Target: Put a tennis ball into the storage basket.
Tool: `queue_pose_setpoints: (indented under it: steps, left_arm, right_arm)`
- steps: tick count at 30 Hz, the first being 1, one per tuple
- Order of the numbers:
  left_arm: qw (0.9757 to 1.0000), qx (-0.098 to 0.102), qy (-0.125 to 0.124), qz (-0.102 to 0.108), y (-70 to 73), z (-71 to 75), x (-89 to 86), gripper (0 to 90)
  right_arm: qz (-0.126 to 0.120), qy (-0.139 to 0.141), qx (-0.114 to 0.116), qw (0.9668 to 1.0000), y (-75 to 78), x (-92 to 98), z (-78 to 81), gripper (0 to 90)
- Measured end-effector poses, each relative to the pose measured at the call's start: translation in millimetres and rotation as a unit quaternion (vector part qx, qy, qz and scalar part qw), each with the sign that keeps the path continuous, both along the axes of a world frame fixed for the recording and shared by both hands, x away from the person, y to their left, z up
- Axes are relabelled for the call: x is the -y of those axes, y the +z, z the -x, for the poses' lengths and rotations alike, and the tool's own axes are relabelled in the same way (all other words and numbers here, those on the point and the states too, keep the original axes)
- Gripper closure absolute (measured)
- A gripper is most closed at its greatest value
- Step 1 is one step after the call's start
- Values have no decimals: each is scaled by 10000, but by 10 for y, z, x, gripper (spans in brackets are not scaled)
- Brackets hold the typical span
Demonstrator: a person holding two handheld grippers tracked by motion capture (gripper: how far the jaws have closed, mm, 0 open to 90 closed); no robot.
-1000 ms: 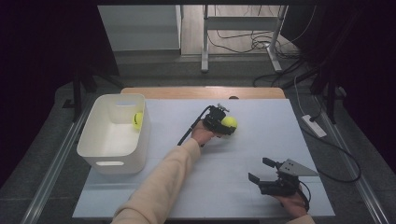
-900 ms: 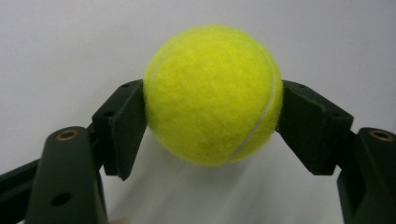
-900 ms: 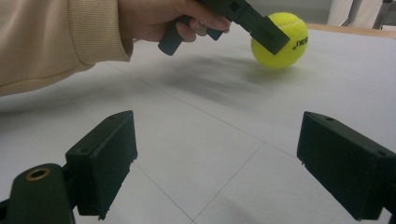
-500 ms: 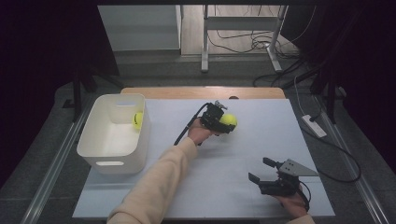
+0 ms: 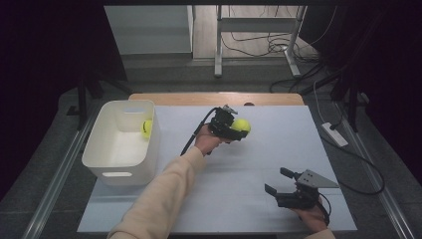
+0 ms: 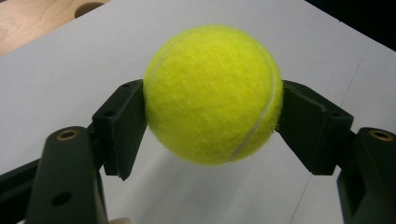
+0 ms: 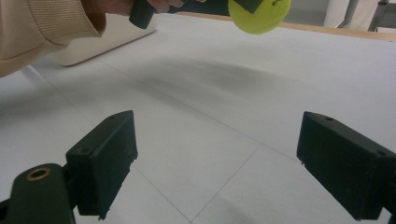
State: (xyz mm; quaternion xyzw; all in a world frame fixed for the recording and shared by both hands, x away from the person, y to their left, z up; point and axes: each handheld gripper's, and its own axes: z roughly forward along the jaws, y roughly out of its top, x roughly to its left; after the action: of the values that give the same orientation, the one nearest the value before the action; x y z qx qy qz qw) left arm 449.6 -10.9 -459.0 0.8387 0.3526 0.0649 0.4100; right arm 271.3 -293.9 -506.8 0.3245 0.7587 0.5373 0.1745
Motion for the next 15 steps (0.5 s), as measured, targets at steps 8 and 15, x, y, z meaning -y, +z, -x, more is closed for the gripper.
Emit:
queue_pose_setpoints:
  steps: [8,15]
  left_arm:
    - [10000,48,-44,10,45,80,-80,280]
    - [9999,132,-74,22,100,158,-98,280]
  right_arm:
    - [22,5,12,10000,8,-3,2,123]
    - [33,-17,17,10000,11,-6,7,124]
